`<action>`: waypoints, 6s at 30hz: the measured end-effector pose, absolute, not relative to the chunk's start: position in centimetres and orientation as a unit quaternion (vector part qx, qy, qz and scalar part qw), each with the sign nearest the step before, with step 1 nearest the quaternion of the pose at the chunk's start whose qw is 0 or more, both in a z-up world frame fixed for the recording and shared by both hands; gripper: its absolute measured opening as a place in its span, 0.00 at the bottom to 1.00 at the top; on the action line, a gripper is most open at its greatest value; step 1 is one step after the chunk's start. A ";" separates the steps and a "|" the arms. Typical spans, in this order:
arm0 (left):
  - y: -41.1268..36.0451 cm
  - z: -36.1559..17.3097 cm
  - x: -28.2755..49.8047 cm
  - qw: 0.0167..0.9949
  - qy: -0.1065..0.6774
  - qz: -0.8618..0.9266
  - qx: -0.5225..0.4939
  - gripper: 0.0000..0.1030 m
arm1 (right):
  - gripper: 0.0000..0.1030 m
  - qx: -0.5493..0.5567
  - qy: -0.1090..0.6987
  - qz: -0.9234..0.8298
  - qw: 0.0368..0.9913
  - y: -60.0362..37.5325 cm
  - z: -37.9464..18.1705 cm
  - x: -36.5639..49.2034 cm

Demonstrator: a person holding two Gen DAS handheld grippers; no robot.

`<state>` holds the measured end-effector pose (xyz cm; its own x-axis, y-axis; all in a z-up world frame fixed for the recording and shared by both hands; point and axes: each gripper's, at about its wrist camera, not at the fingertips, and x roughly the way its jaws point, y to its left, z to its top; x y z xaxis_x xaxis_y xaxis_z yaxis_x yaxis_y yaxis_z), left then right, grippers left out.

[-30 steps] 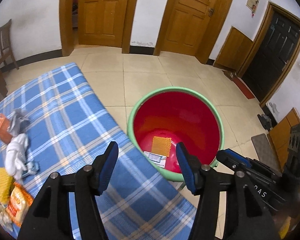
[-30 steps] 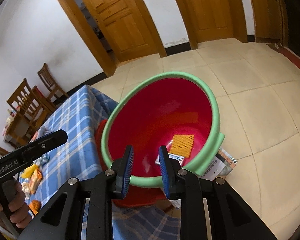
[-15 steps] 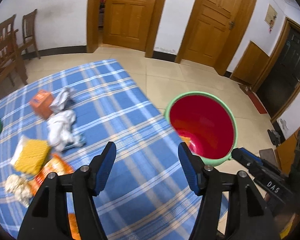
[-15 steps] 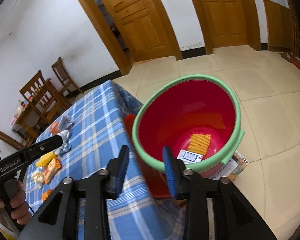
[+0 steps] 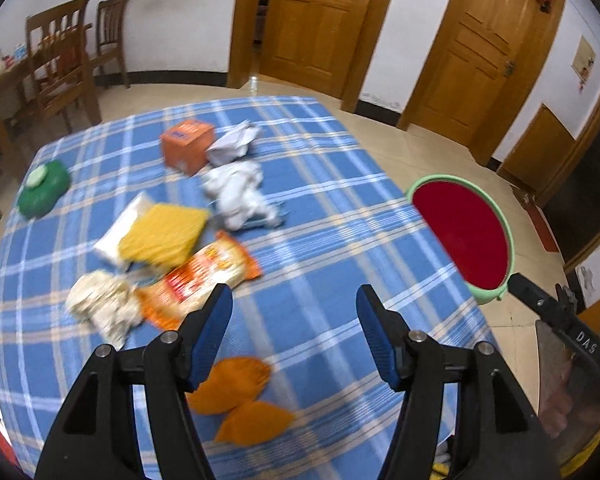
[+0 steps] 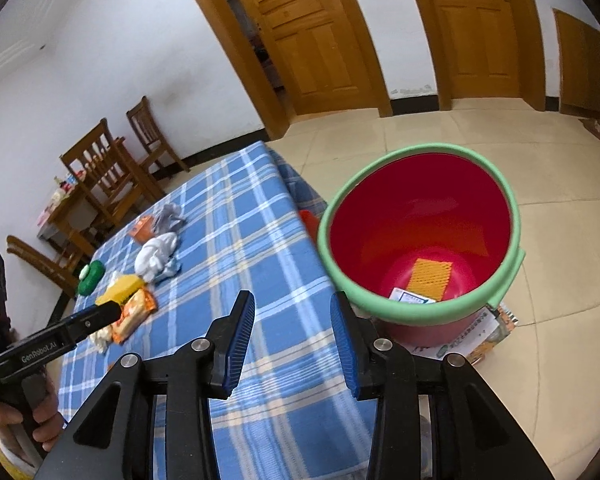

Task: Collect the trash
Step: 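Move both tools back over the table toward the orange cloth, then grasp the orange cloth with the left tool while the right tool grasps the white sock, then carry the orange cloth and white sock over the red bucket, then open both tools to drop the orange cloth and white sock into the bucket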

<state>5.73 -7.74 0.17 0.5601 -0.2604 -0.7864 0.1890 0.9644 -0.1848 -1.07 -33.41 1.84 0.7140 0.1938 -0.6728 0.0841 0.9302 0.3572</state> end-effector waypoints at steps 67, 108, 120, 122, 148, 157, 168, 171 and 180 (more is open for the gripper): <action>2.0 1.3 10.9 0.904 0.413 -0.064 -0.089 0.38 | 0.39 0.107 0.430 0.121 0.888 -21.2 1.7 8.4; 5.7 -1.7 14.8 0.908 0.396 -0.072 -0.119 0.38 | 0.08 0.073 0.418 0.141 0.894 -12.3 1.2 14.7; 3.4 1.3 11.9 0.916 0.378 -0.082 -0.109 0.38 | 0.08 0.114 0.369 0.149 0.910 -16.1 4.9 10.3; 2.9 1.7 11.4 0.917 0.376 -0.085 -0.106 0.38 | 0.08 0.124 0.363 0.146 0.912 -17.0 5.3 9.7; -11.6 3.2 11.8 0.889 0.403 -0.211 -0.055 0.38 | 0.08 0.228 0.325 0.011 0.918 -33.7 5.3 3.5; -18.3 1.9 13.2 0.873 0.423 -0.242 -0.013 0.38 | 0.08 0.252 0.341 -0.034 0.905 -38.5 2.8 3.3; -25.8 -0.6 14.0 0.848 0.448 -0.283 0.029 0.38 | 0.08 0.267 0.362 -0.075 0.890 -43.5 -0.2 3.3; -27.5 -1.2 14.0 0.842 0.452 -0.291 0.040 0.38 | 0.09 0.272 0.368 -0.083 0.885 -44.8 -1.0 3.4; -31.1 -2.8 14.4 0.827 0.468 -0.306 0.059 0.42 | 0.15 0.287 0.386 -0.092 0.872 -47.2 -2.9 3.6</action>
<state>14.39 -31.05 -2.83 0.3743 -0.4503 -0.8106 0.5612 0.8059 -0.1886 3.58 -47.17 -2.93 0.6855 0.0604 -0.7256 0.3828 0.8178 0.4297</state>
